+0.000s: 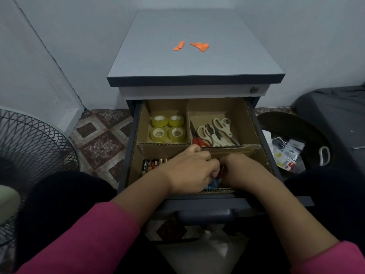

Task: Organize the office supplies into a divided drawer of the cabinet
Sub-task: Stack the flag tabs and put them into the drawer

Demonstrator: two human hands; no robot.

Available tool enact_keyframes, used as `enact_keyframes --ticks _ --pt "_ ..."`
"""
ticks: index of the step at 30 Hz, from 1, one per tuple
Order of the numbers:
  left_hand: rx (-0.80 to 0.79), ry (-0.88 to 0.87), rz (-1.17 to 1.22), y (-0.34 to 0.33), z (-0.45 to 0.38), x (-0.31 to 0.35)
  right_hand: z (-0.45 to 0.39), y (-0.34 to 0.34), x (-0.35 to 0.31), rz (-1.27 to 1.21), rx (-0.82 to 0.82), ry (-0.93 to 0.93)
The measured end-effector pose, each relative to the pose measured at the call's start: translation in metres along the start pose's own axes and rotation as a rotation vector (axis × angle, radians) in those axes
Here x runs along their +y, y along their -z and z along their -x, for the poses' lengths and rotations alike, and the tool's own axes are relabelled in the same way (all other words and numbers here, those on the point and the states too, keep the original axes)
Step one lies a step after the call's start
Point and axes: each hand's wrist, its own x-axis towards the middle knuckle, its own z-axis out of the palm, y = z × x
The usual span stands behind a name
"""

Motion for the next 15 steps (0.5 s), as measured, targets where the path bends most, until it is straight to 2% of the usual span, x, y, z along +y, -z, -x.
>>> enact_keyframes --ticks 4,8,15 --pt "0.012 0.000 0.005 0.0000 -0.0003 0.0022 0.0000 -0.0006 0.0005 -0.005 0.000 -0.002" --pt "0.066 0.039 0.109 0.0051 0.0026 0.0021 0.0009 -0.0006 0.0023 -0.003 0.010 -0.001" --pt "0.094 0.048 -0.026 0.0039 0.0029 0.0044 0.0034 0.0002 0.0005 0.001 0.003 -0.019"
